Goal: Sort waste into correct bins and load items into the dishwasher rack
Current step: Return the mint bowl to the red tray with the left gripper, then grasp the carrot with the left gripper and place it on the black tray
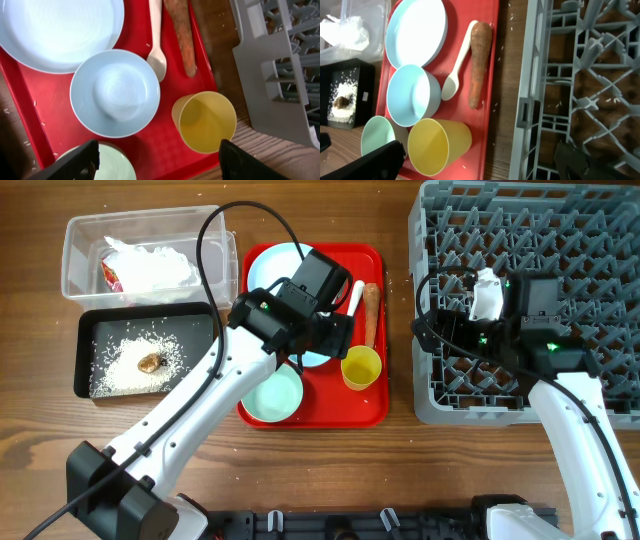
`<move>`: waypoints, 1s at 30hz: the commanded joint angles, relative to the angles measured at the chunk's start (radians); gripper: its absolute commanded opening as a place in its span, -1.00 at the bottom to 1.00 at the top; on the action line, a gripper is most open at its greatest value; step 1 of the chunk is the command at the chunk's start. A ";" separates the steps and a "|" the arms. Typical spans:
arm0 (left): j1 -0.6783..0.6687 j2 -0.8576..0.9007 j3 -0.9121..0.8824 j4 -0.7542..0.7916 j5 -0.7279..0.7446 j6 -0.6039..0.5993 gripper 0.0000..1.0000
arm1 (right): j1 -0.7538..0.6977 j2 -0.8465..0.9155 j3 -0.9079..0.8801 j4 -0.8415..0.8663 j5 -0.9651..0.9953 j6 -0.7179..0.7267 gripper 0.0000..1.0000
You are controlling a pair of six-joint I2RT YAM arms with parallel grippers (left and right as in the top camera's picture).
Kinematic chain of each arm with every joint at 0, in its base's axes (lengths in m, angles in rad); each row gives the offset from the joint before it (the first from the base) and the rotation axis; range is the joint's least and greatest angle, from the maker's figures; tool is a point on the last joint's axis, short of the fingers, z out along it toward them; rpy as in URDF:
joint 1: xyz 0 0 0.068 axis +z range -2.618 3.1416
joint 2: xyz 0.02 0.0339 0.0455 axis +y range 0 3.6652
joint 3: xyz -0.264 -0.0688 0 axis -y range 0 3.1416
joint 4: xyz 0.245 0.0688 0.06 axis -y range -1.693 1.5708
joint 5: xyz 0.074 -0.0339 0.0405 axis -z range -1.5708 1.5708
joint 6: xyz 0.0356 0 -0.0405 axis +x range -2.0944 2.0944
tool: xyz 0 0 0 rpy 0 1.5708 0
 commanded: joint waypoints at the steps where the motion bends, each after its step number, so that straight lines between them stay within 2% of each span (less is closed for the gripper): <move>1: -0.003 0.053 0.010 0.058 0.029 0.071 0.51 | -0.001 -0.010 0.031 0.006 -0.016 0.004 0.98; 6: 0.009 0.120 0.010 0.093 0.029 0.071 0.50 | -0.001 -0.010 0.031 0.036 -0.017 0.007 0.98; 7: 0.034 0.122 0.027 0.129 0.092 0.107 0.51 | -0.001 -0.010 0.031 0.064 -0.017 0.007 0.98; 9: 0.091 0.167 0.140 0.068 0.167 0.157 0.58 | -0.001 -0.010 0.031 0.095 -0.017 0.007 0.98; 12: 0.145 0.298 0.351 -0.012 0.166 0.230 0.60 | -0.001 -0.010 0.031 0.094 -0.016 0.006 0.98; 15: 0.150 0.468 0.521 -0.002 0.163 0.254 0.57 | -0.001 -0.011 0.031 0.074 -0.010 0.004 0.95; 16: 0.147 0.532 0.534 0.021 0.164 0.253 0.56 | -0.001 -0.011 0.031 0.058 0.011 0.007 0.83; 17: 0.138 0.573 0.534 0.043 0.164 0.253 0.54 | -0.001 -0.011 0.031 0.047 0.028 0.007 0.81; 20: 0.085 0.657 0.534 0.084 0.159 0.241 0.44 | -0.001 -0.010 0.031 0.045 0.046 0.006 0.82; 23: 0.013 0.729 0.534 0.052 0.084 0.220 0.46 | -0.001 -0.010 0.031 0.031 0.077 0.004 0.82; 26: 0.000 0.770 0.534 0.045 0.084 0.219 0.43 | -0.001 -0.010 0.031 0.014 0.098 0.003 0.82; 30: 0.003 0.799 0.533 0.048 0.075 0.193 0.25 | -0.001 -0.010 0.031 0.000 0.124 0.003 0.83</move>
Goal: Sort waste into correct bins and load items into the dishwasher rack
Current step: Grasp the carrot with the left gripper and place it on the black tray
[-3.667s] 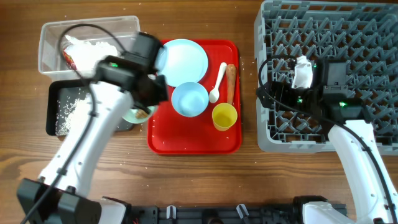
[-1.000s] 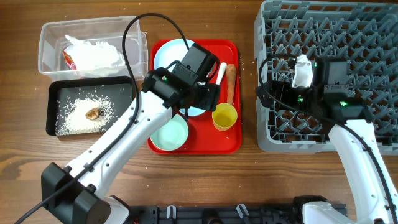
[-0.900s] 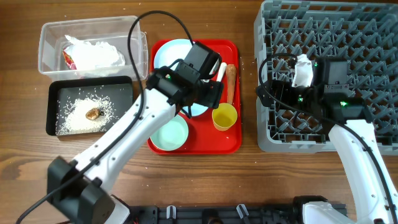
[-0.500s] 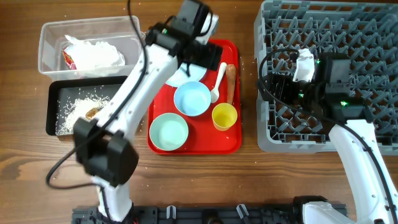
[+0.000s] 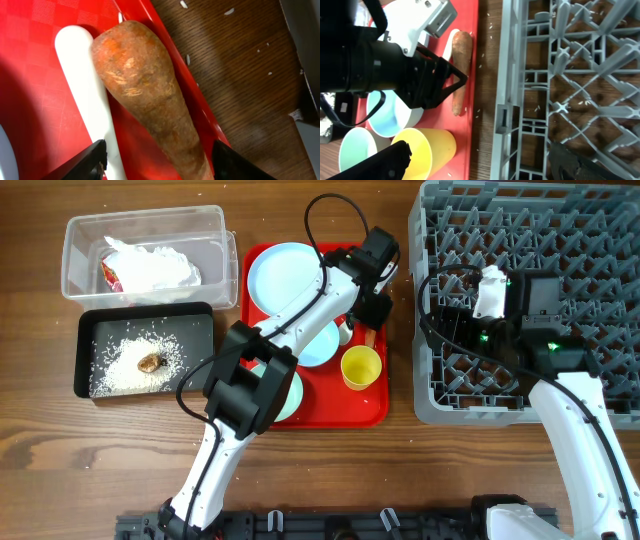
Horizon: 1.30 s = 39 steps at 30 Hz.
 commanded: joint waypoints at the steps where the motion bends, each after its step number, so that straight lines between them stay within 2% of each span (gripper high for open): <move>1: 0.003 0.039 0.009 0.000 -0.014 -0.028 0.22 | -0.001 -0.010 0.025 -0.004 0.029 0.000 0.83; 3: 0.003 0.039 0.008 0.003 -0.014 -0.029 0.07 | -0.001 -0.010 0.025 -0.005 0.029 0.000 0.83; 4: 0.003 0.039 0.008 0.004 -0.014 -0.028 -0.08 | -0.001 -0.010 0.025 -0.005 0.029 0.000 0.83; 9: -0.014 0.083 0.008 0.026 -0.016 -0.028 -0.15 | -0.001 -0.010 0.025 -0.019 0.034 0.000 0.83; 13: -0.016 0.081 0.008 0.036 -0.018 -0.040 -0.58 | -0.001 -0.010 0.025 -0.034 0.052 0.000 0.84; 14: -0.015 0.067 0.010 0.034 -0.017 -0.051 -0.78 | -0.001 -0.010 0.025 -0.035 0.051 0.000 0.84; 16: -0.010 0.021 0.010 0.038 -0.018 -0.051 -0.88 | -0.001 -0.010 0.025 -0.035 0.051 0.000 0.84; 24: 0.084 -0.254 0.010 0.055 -0.018 -0.090 -0.92 | -0.001 -0.010 0.025 -0.035 0.051 0.001 0.84; 26: 0.122 -0.327 0.010 0.027 -0.033 -0.153 -0.92 | -0.001 -0.010 0.025 -0.035 0.051 0.000 0.85; 29: 0.249 -0.451 0.010 -0.139 -0.106 -0.291 -0.92 | -0.001 -0.010 0.025 -0.038 0.051 0.000 0.89; 30: 0.351 -0.510 0.010 -0.260 -0.142 -0.350 -0.92 | -0.001 -0.010 0.025 -0.038 0.051 0.000 0.93; 34: 0.633 -0.554 0.006 -0.472 -0.194 -0.365 -0.92 | -0.001 -0.010 0.025 -0.033 0.051 0.003 0.94; 39: 0.837 -0.551 -0.141 -0.460 -0.194 -0.418 -0.92 | -0.001 -0.010 0.025 -0.034 0.051 0.003 0.93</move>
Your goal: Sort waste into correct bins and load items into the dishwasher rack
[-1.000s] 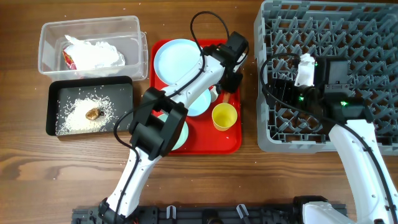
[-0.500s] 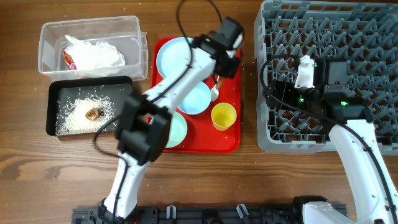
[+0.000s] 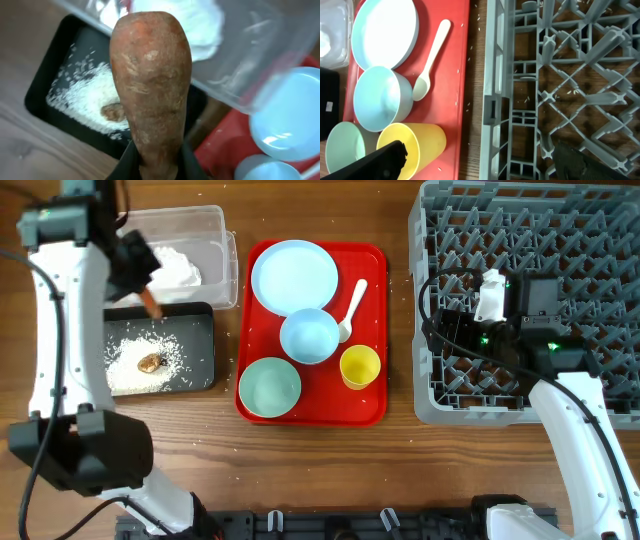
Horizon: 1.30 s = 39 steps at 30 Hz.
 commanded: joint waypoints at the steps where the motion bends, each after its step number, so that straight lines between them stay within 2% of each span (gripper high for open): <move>1: 0.103 -0.014 -0.184 0.071 -0.010 -0.093 -0.92 | -0.001 -0.010 0.025 0.003 0.011 0.003 0.93; 4: 0.123 -0.014 -0.381 0.190 -0.018 -0.147 -0.92 | -0.001 -0.007 0.023 0.003 0.033 0.003 0.93; 7: 0.123 -0.014 -0.546 0.346 -0.018 -0.252 -0.92 | -0.001 -0.007 0.023 -0.005 0.032 0.003 0.94; 13: 0.122 -0.013 -0.786 0.693 -0.017 -0.538 -0.91 | -0.001 -0.007 0.023 -0.013 0.032 0.037 0.94; 14: 0.122 -0.013 -0.820 0.741 -0.017 -0.566 -0.73 | 0.000 -0.007 0.023 -0.016 0.032 0.037 0.93; 15: 0.122 -0.013 -0.828 0.756 -0.017 -0.571 -0.40 | -0.001 -0.007 0.023 -0.016 0.032 0.037 0.93; 16: 0.122 -0.014 -0.829 0.758 -0.017 -0.571 -0.22 | -0.001 -0.007 0.023 -0.015 0.032 0.038 0.94; 17: 0.122 -0.019 -0.829 0.761 -0.016 -0.562 -0.08 | -0.001 -0.007 0.023 -0.015 0.032 0.038 0.94; 19: 0.122 -0.042 -0.811 0.760 0.003 -0.516 0.01 | -0.001 -0.007 0.023 -0.015 0.032 0.037 0.93; 22: 0.120 -0.178 -0.736 0.729 0.043 -0.383 0.31 | -0.001 -0.007 0.023 -0.014 0.032 0.038 0.93; 23: 0.115 -0.237 -0.717 0.728 0.079 -0.297 0.37 | 0.000 -0.007 0.023 -0.012 0.032 0.038 0.94; 26: 0.082 -0.384 -0.696 0.734 0.140 -0.153 0.37 | 0.000 -0.007 0.023 -0.007 0.032 0.054 0.94; 29: -0.042 -0.464 -0.691 0.740 0.232 -0.023 0.35 | 0.000 -0.007 0.023 0.030 0.008 0.056 0.96; 37: -0.402 -0.404 -0.687 0.727 0.227 0.054 0.33 | 0.000 -0.007 0.023 0.049 -0.045 0.056 0.97; 39: -0.452 -0.350 -0.687 0.726 0.227 0.053 0.32 | 0.005 -0.007 0.023 0.097 -0.130 0.077 0.84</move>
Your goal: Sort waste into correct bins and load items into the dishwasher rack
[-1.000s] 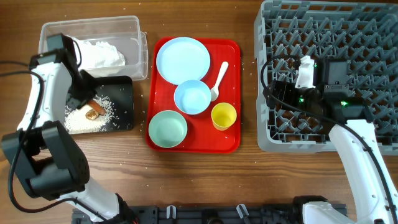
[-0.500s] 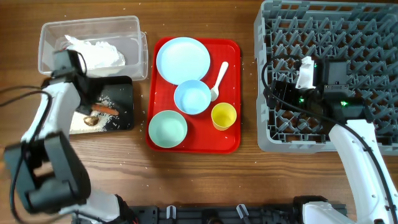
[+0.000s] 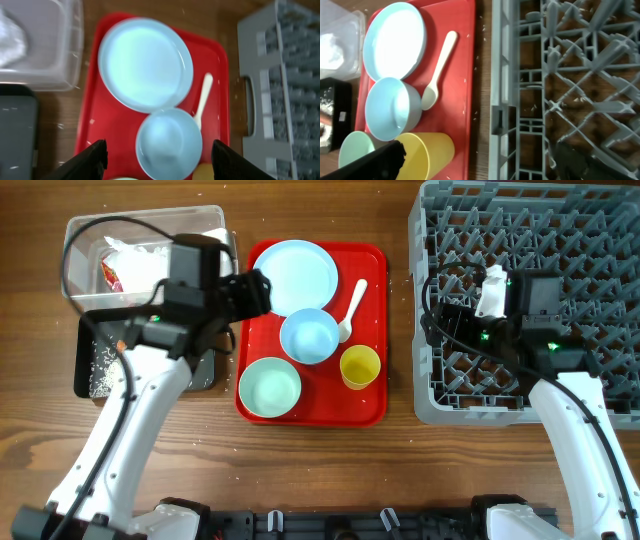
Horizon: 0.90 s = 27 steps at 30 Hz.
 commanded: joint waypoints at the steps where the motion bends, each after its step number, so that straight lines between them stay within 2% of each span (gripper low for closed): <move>1: -0.070 0.099 0.013 -0.001 0.006 0.031 0.34 | 0.021 -0.007 0.024 0.059 -0.099 0.065 0.83; 6: -0.027 0.118 0.013 0.014 0.006 0.021 0.43 | 0.195 0.004 0.082 0.134 -0.021 0.178 0.83; 8: 0.009 0.118 0.013 0.014 0.006 0.021 0.45 | 0.283 0.058 0.212 0.072 0.097 0.180 0.85; 11: 0.047 0.118 0.013 0.014 0.005 0.033 0.52 | 0.343 0.201 0.416 -0.042 0.169 0.131 0.79; 15: 0.105 0.118 0.013 0.013 -0.039 0.032 0.64 | 0.388 0.524 0.731 -0.219 0.171 0.066 0.60; 17: 0.127 0.118 0.013 0.013 -0.039 0.032 0.70 | 0.407 0.639 0.805 -0.267 0.165 0.029 0.50; 21: 0.139 0.118 0.013 0.014 -0.040 0.032 0.90 | 0.454 0.792 0.814 -0.313 0.169 -0.103 0.40; 22: 0.139 0.118 0.013 0.015 -0.040 0.032 0.98 | 0.463 0.829 0.814 -0.314 0.168 -0.134 0.31; 23: 0.139 0.118 0.013 0.014 -0.048 0.032 1.00 | 0.470 0.857 0.814 -0.314 0.168 -0.157 0.15; 24: 0.139 0.118 0.013 0.014 -0.051 0.032 1.00 | 0.480 0.878 0.813 -0.315 0.168 -0.168 -0.11; 25: 0.139 0.118 0.013 0.013 -0.051 0.032 1.00 | 0.485 0.893 0.812 -0.315 0.169 -0.180 -0.24; 27: 0.139 0.118 0.013 0.006 -0.051 0.032 0.99 | 0.488 0.913 0.794 -0.304 0.177 -0.182 -0.29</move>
